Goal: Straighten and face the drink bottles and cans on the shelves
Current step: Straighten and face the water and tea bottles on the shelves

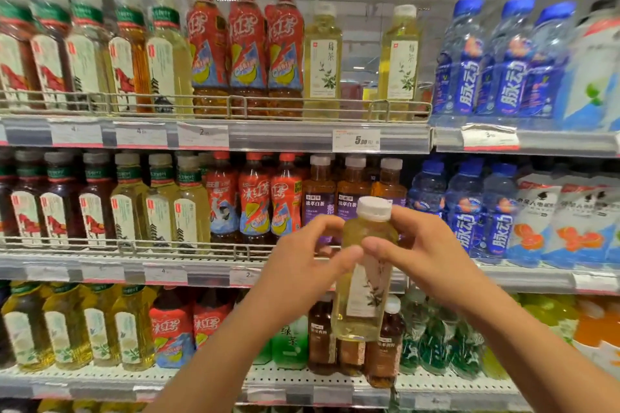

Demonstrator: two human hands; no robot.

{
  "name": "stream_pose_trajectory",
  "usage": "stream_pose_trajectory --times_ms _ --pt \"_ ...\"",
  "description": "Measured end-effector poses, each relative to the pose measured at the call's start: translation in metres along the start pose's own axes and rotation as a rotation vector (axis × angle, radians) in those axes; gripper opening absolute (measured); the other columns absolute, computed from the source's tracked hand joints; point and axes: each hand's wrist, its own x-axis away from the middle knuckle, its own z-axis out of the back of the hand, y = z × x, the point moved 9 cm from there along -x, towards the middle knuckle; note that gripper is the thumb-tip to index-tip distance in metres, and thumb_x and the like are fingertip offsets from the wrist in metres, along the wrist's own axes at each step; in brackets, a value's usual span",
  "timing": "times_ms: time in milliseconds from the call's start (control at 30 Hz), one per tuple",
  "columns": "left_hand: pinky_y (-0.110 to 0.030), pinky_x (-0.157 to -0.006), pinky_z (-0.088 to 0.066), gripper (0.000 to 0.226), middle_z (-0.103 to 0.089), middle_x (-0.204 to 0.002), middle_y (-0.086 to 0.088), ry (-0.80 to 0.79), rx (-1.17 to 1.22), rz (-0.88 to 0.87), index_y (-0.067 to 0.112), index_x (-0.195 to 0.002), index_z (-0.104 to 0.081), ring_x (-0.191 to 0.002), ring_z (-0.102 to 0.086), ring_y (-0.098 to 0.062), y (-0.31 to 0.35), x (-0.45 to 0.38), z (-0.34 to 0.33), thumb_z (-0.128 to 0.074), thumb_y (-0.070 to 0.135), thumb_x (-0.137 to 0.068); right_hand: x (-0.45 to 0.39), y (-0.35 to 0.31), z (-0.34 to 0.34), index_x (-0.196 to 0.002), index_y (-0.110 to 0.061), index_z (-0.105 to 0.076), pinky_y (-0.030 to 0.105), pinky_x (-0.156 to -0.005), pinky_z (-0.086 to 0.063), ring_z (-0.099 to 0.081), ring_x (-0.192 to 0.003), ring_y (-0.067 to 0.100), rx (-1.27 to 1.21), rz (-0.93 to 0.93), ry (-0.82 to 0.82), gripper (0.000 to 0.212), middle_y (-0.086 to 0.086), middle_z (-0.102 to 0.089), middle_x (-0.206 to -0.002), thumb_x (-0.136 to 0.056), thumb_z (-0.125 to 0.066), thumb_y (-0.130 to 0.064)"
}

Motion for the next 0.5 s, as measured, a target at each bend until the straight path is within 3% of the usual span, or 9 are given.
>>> stream_pose_trajectory --times_ms 133,267,367,433,500 --pt "-0.022 -0.092 -0.046 0.044 -0.064 -0.122 0.022 0.188 -0.221 -0.154 0.034 -0.128 -0.06 -0.113 -0.057 0.005 0.035 -0.035 0.048 -0.051 0.059 -0.093 -0.033 -0.029 0.049 -0.118 -0.022 -0.07 0.055 -0.089 -0.054 -0.071 -0.102 0.018 -0.015 0.07 0.109 0.04 -0.004 -0.076 -0.108 -0.085 -0.072 -0.046" --pt "-0.04 -0.118 -0.033 0.055 -0.044 -0.155 0.004 0.31 -0.62 -0.276 0.024 -0.147 -0.047 -0.144 -0.034 -0.016 0.061 -0.073 0.075 -0.055 0.048 -0.099 -0.068 -0.064 0.089 -0.116 -0.019 -0.07 0.055 -0.087 -0.054 -0.07 -0.101 0.024 0.065 0.163 0.188 0.044 -0.001 -0.075 -0.107 -0.086 -0.068 -0.051" --pt "-0.048 -0.127 -0.014 0.069 -0.014 -0.17 0.0 0.293 -0.851 -0.236 0.026 -0.159 -0.026 -0.157 -0.007 -0.023 0.058 -0.104 0.081 -0.048 0.053 -0.099 -0.095 -0.08 0.116 -0.115 -0.014 -0.07 0.056 -0.087 -0.053 -0.07 -0.097 0.027 0.04 0.221 0.261 0.04 0.004 -0.076 -0.105 -0.088 -0.07 -0.043" --pt "-0.05 -0.127 -0.01 0.073 -0.005 -0.171 -0.001 0.275 -0.928 -0.177 0.028 -0.162 -0.016 -0.157 -0.001 -0.025 0.046 -0.12 0.082 -0.042 0.058 -0.1 -0.116 -0.088 0.135 -0.114 -0.005 -0.067 0.06 -0.087 -0.052 -0.068 -0.095 0.029 0.006 0.235 0.307 0.043 0.017 -0.072 -0.106 -0.088 -0.071 -0.039" --pt "-0.052 -0.126 -0.009 0.075 -0.001 -0.172 -0.001 0.263 -0.954 -0.132 0.028 -0.162 -0.012 -0.157 -0.002 -0.026 0.033 -0.128 0.081 -0.037 0.061 -0.1 -0.136 -0.099 0.152 -0.116 -0.004 -0.065 0.059 -0.091 -0.053 -0.069 -0.101 0.028 -0.011 0.27 0.345 0.037 0.015 -0.073 -0.109 -0.091 -0.071 -0.032"
